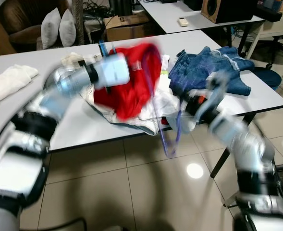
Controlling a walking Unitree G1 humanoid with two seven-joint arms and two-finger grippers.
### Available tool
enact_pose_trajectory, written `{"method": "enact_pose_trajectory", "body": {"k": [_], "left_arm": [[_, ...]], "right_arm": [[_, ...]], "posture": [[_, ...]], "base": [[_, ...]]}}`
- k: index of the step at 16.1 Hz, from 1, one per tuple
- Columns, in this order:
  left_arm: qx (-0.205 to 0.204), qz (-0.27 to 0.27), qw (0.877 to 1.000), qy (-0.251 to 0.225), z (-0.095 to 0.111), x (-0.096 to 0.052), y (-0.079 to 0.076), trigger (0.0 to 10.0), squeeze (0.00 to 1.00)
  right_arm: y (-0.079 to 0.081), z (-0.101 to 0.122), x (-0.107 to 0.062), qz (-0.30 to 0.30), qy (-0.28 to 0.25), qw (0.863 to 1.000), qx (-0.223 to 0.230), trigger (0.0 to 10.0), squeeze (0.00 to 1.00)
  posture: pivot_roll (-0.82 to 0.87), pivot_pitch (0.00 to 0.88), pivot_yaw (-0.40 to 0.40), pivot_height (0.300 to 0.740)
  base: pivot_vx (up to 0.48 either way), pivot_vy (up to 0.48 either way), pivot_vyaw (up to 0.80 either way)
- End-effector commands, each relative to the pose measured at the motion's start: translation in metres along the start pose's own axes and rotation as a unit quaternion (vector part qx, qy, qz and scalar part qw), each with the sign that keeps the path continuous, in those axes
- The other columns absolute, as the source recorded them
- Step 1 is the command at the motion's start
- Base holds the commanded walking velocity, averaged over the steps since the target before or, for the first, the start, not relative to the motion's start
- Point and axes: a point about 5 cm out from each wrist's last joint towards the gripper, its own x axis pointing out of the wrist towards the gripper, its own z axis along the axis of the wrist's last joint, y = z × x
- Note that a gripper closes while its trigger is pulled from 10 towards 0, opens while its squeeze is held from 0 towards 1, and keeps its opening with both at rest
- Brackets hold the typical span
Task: Hang hanger
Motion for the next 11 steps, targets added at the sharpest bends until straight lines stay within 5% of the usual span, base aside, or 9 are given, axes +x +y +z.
{"method": "enact_pose_trajectory", "body": {"k": [1,3,5,8,11], "left_arm": [[0.001,0.012,1.0,0.007,-0.001,-0.004,0.008,0.0,0.0],[-0.009,-0.02,1.0,0.004,-0.002,-0.001,-0.01,0.0,0.0],[-0.029,-0.031,0.999,-0.001,0.0,0.001,-0.015,0.1,0.0],[-0.02,-0.054,0.998,0.011,-0.003,0.004,-0.018,1.1,0.0],[-0.039,-0.067,0.997,0.003,0.0,0.004,-0.017,1.8,0.0]], "right_arm": [[-0.014,-0.019,-0.004,-0.043,0.046,0.998,-0.022,10.0,0.0],[-0.013,-0.038,-0.003,-0.049,0.055,0.997,0.0,10.0,0.0],[0.0,-0.025,0.009,-0.023,-0.018,0.996,0.08,10.0,0.0],[0.012,-0.007,0.027,0.013,-0.095,0.976,0.198,10.0,0.0],[0.01,-0.004,0.041,-0.002,-0.135,0.966,0.22,10.0,0.0]], "posture": [[-0.17,0.0,0.07,0.74],[-0.17,0.0,0.077,0.74],[-0.16,0.0,0.095,0.74],[-0.15,0.0,0.122,0.74],[-0.14,0.0,0.132,0.74]], "base": [[0.0,0.0,0.0],[0.0,0.0,0.0],[0.0,0.0,0.0],[0.0,0.0,0.0],[0.0,0.0,0.0]]}}
